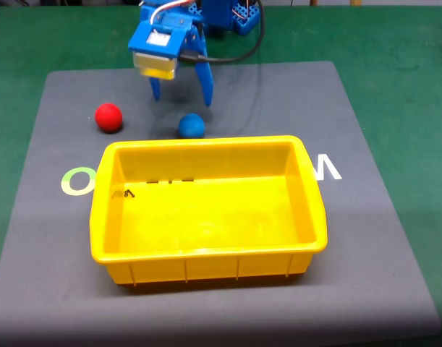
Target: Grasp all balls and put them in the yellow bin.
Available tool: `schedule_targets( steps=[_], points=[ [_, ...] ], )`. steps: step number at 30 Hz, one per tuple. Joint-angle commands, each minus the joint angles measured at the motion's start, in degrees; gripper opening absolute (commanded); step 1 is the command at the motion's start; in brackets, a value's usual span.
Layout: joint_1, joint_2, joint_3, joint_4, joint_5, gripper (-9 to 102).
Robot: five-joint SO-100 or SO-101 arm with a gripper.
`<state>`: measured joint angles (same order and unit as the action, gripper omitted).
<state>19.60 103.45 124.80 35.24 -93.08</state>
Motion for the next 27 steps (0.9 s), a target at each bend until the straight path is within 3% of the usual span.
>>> schedule_targets(
  steps=[1, 27],
  points=[
    [-1.8, -2.5, -6.0, -3.2, 1.6, 34],
    [-6.0, -16.8, -14.5, -7.6, 3.8, 26]
  ],
)
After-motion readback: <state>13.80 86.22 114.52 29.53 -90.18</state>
